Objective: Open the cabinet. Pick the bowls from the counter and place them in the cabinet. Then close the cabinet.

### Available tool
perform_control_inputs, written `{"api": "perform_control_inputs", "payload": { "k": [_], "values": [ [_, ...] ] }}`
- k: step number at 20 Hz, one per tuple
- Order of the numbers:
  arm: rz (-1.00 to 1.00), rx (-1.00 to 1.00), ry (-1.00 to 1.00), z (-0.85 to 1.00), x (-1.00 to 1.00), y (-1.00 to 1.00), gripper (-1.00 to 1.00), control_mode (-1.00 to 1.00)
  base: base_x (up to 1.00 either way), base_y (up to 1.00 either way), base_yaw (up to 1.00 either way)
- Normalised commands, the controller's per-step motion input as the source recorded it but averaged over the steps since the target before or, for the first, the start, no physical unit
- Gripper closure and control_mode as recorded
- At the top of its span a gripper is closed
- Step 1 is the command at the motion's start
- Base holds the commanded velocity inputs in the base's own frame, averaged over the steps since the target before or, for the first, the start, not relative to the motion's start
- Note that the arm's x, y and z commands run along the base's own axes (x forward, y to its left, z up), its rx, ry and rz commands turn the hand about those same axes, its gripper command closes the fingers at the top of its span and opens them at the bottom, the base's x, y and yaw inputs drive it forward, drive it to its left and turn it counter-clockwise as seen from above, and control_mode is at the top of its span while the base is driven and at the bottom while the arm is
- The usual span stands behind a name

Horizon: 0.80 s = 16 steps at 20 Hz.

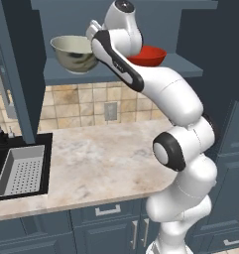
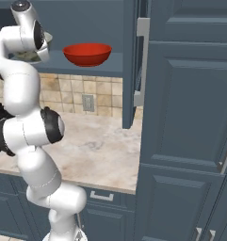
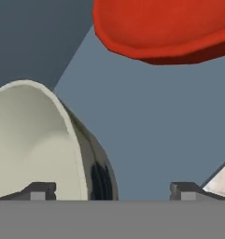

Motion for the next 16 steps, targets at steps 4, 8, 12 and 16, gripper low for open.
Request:
{"api": "perform_control_inputs", "payload": {
  "k": [4, 8, 12, 16],
  "values": [
    [-0.03, 0.00, -0.04, 0.00, 0.00, 0.01, -1.00, -1.00, 0.00, 0.00, 0.00],
    [-0.13, 0.00, -0.02, 0.00, 0.00, 0.12, -1.00, -1.00, 0.00, 0.00, 0.00],
    [-0.15, 0.01, -0.02, 0.17, -0.11, -0.04, -1.00, -1.00, 0.00, 0.00, 0.00],
    [-0.08, 0.05, 0.00, 0.41, -0.44, -0.38, -1.00, -1.00, 0.00, 0.00, 0.00]
  ]
}}
